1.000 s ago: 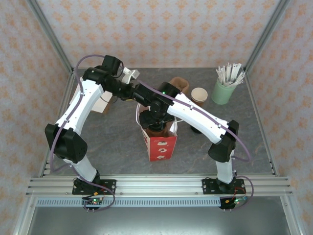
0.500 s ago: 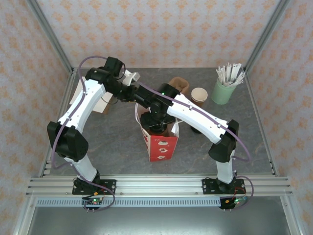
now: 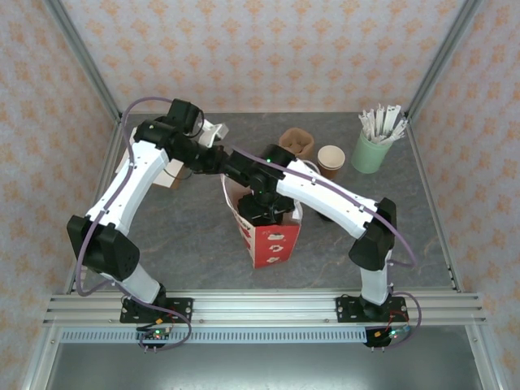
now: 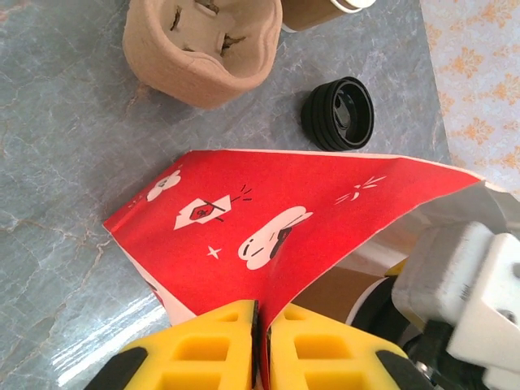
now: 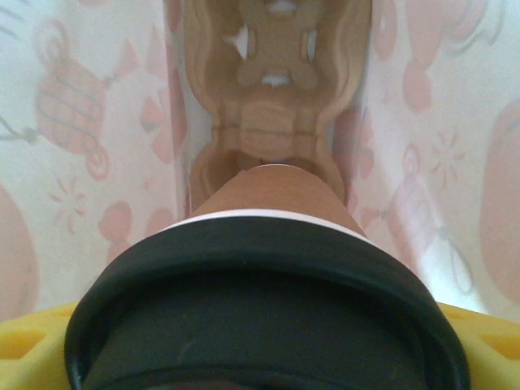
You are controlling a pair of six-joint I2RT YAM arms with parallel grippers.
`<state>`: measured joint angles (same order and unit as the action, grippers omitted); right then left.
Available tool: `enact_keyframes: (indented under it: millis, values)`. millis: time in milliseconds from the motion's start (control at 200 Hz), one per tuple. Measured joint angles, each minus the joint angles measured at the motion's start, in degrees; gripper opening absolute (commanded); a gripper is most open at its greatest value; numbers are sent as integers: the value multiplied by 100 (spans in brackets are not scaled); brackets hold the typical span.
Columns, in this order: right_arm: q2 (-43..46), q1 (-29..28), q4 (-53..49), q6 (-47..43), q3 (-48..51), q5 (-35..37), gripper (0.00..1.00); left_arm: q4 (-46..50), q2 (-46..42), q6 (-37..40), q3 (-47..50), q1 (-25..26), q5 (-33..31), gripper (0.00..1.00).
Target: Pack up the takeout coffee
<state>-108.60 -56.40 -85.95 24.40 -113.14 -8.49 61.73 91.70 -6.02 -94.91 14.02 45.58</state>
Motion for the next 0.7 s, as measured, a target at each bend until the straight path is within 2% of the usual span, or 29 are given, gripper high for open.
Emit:
enact_keyframes:
  millis: [701]
  values:
    - [101, 214, 302, -24, 896, -247, 86, -26, -166, -15, 26, 15, -153, 11]
